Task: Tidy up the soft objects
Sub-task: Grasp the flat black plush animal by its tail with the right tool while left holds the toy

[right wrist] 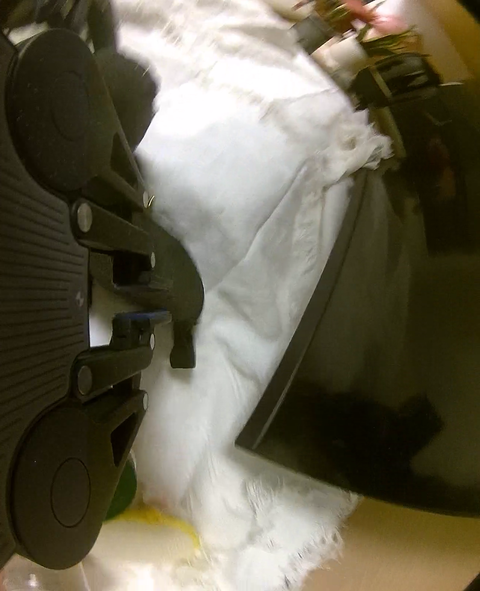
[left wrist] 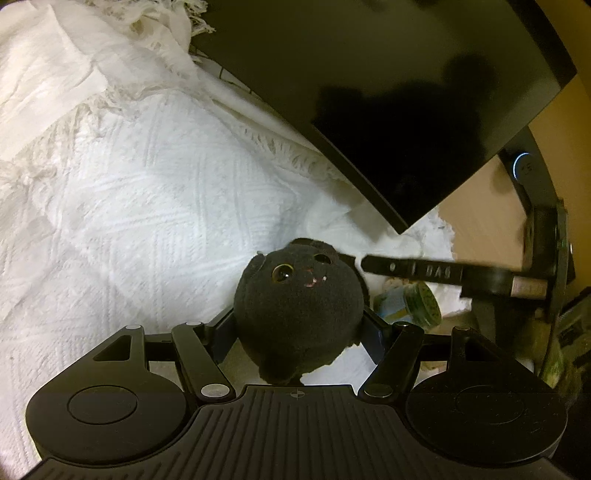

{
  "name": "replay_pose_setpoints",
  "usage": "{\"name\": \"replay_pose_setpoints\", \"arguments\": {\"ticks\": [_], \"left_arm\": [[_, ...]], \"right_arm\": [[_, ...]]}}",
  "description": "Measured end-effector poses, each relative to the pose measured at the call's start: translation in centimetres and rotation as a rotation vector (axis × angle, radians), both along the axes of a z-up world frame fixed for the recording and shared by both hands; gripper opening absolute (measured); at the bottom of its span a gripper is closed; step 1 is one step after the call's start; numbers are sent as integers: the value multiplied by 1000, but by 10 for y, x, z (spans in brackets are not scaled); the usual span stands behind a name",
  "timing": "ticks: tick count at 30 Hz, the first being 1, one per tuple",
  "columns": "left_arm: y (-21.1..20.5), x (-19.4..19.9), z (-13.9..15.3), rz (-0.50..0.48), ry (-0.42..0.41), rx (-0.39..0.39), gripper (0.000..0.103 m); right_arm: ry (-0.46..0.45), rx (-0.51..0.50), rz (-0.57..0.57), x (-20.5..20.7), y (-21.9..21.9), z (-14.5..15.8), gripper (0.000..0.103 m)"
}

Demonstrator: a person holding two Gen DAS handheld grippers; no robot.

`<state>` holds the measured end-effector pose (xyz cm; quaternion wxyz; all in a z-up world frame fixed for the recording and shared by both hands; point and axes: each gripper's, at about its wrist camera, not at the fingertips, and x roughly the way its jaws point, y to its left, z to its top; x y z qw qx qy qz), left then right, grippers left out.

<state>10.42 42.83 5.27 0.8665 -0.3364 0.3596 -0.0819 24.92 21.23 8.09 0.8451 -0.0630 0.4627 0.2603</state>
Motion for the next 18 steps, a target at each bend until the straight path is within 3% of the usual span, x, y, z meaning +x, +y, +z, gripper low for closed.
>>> {"name": "replay_pose_setpoints", "arguments": {"ticks": [2,3,5,6,10,15,18], "left_arm": [[2,2,0,9,4,2,74],[3,4,1,16,2,6,74],[6,6,7,24,-13,24,74],[7,8,12,26,-25,36,73],[13,17,28,29,-72,66,73],[19,29,37,50,-82,68,73],[23,36,35,51,-74,82,73]], "right_arm": [[-45,-36,-20,-12,-3,1,43],[-71,-19,-38,-23,-9,5,46],[-88,48,-74,-41,-19,12,63],[-81,93,-86,-54,-26,12,66],[-34,178,-139,-84,-38,-9,67],[100,289,-284,-74,-53,-35,67],[76,277,-323,-65,-46,-44,66]]}}
